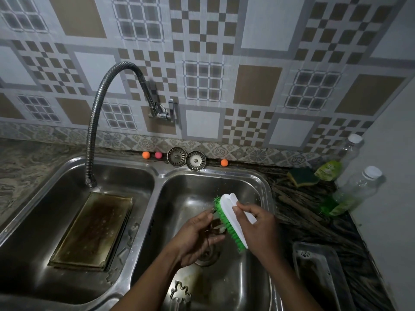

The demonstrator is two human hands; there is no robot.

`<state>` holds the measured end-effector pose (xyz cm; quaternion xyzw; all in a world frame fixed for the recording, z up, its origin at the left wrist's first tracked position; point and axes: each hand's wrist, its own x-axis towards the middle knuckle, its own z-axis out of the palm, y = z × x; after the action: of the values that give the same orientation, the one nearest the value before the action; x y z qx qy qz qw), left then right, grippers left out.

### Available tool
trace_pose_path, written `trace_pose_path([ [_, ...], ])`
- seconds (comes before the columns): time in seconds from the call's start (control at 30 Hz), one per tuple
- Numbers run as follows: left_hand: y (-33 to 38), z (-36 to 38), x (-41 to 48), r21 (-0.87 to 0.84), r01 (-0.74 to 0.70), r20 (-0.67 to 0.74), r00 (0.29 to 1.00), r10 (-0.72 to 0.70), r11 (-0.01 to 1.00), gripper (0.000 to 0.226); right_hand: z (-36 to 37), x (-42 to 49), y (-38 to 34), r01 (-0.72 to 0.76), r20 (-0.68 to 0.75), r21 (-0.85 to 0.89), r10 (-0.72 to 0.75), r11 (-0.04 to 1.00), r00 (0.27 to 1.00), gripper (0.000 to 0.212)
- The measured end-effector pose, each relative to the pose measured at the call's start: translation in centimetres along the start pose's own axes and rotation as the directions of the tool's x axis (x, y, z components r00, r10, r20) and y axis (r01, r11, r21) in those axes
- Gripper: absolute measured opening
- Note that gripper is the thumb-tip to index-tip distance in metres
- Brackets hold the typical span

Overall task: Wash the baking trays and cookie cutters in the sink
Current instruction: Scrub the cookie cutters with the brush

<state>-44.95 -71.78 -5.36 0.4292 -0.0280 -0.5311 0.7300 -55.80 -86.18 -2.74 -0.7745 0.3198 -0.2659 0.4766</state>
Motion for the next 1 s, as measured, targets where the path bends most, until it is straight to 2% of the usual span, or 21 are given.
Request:
trace_pose_path([
  [0.13, 0.5, -0.8, 0.0, 0.071, -0.04, 0.062, 0.997, 0.035, 0.997, 0.049, -0.5, 0.4, 0.2, -0.03, -0.025, 0.025, 0.031, 0.999, 0.999, 0.013],
  [0.23, 0.7, -1.7, 0.4, 0.226, -0.075, 0.061, 0.996, 0.063, 0.971, 0.066, -0.6, 0.2, 0.0, -0.028, 0.008, 0.074, 0.027, 0.997, 1.0, 0.01],
  [0.3, 0.9, -2.0, 0.5, 0.419, -0.102, 0.052, 0.995, 0.088, 0.902, 0.071, -0.5, -0.2, -0.1, -0.02, 0.056, 0.109, 0.014, 0.994, 0.998, 0.009],
  [0.37, 1.0, -2.1, 0.5, 0.612, -0.128, 0.04, 0.991, 0.131, 0.781, 0.072, -0.6, -0.5, -0.3, -0.006, 0.078, 0.126, -0.003, 0.992, 0.997, 0.013],
  [0.43, 1.2, -1.8, 0.5, 0.698, -0.131, 0.025, 0.987, 0.159, 0.704, 0.073, -0.7, -0.6, -0.3, 0.0, 0.08, 0.138, -0.011, 0.99, 0.997, 0.014],
  [0.6, 0.7, -0.9, 0.4, 0.738, -0.189, 0.045, 0.972, 0.232, 0.648, 0.065, -0.5, -0.5, -0.6, 0.047, 0.147, 0.059, -0.055, 0.997, 0.988, 0.012],
  [0.73, 0.3, -1.2, 0.3, 0.747, -0.169, 0.007, 0.969, 0.246, 0.644, 0.065, -0.3, 0.4, -0.2, 0.085, 0.114, -0.02, -0.083, 0.996, 0.99, 0.011],
  [0.83, 0.0, -1.6, 0.4, 0.756, -0.146, -0.021, 0.969, 0.247, 0.638, 0.073, -0.5, 0.8, 0.0, 0.075, 0.059, 0.021, -0.076, 0.997, 0.995, 0.01],
  [0.93, 0.3, -1.5, 0.4, 0.804, -0.172, 0.017, 0.964, 0.267, 0.569, 0.06, 0.0, 0.4, 0.2, 0.089, 0.148, 0.001, -0.088, 0.996, 0.985, 0.013],
  [1.0, 0.0, -1.4, 0.5, 0.815, -0.176, 0.038, 0.967, 0.252, 0.552, 0.058, 0.4, 0.5, 0.7, 0.074, 0.125, -0.043, -0.068, 0.996, 0.99, 0.009],
])
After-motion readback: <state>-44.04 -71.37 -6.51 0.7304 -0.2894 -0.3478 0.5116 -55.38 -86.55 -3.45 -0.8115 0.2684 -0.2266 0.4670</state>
